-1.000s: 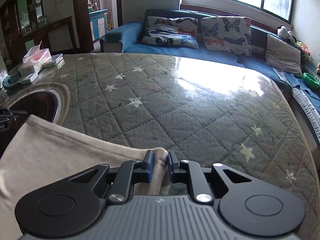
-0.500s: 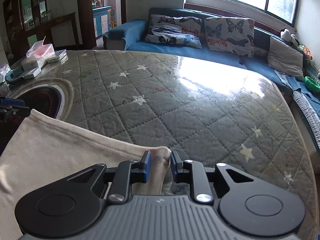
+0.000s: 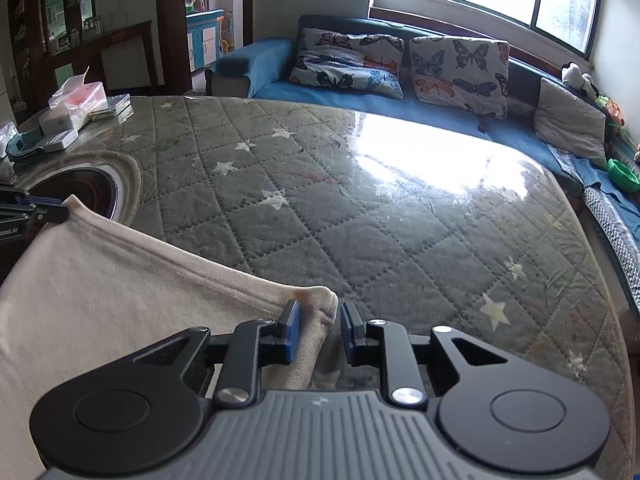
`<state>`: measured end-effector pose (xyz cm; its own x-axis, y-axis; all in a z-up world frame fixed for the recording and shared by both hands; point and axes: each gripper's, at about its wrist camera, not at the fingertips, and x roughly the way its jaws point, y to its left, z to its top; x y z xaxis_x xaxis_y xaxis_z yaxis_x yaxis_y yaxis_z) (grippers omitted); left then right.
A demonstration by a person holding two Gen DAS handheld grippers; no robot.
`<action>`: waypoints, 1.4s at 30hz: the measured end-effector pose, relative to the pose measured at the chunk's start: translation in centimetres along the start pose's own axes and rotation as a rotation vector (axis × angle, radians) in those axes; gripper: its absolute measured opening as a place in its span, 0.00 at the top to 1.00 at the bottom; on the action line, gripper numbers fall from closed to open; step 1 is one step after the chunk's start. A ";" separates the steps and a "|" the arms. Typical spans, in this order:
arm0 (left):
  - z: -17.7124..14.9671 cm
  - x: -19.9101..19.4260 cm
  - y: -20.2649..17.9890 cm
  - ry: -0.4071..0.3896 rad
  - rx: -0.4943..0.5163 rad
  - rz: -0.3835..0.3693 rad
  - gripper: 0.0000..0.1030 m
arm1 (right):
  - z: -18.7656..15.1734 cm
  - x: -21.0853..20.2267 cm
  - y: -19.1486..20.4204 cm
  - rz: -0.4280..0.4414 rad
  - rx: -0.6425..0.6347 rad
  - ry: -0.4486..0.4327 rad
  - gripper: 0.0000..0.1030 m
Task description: Fold clothes
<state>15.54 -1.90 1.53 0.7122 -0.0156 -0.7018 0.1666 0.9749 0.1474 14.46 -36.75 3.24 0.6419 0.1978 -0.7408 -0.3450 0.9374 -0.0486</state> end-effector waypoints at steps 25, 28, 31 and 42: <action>-8.5 -13.2 -10.3 -0.063 0.098 -0.326 0.89 | -11.1 -14.1 11.8 0.252 -0.425 0.059 0.66; -9.7 -13.8 -11.6 -0.079 0.153 -0.330 0.83 | -13.1 -15.2 11.8 0.241 -0.437 0.064 0.65; -10.2 -13.9 -12.6 -0.081 0.187 -0.324 0.82 | -13.9 -16.6 10.8 0.230 -0.397 0.050 0.63; -11.1 -15.7 -16.6 -0.128 0.255 -0.430 0.80 | -16.4 -17.9 -1.1 -0.087 0.063 0.024 0.63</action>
<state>-5.95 -15.36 2.40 0.6178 -0.4460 -0.6476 0.6125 0.7894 0.0406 -7.86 -46.06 5.53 0.6510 0.1091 -0.7512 -0.2448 0.9669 -0.0718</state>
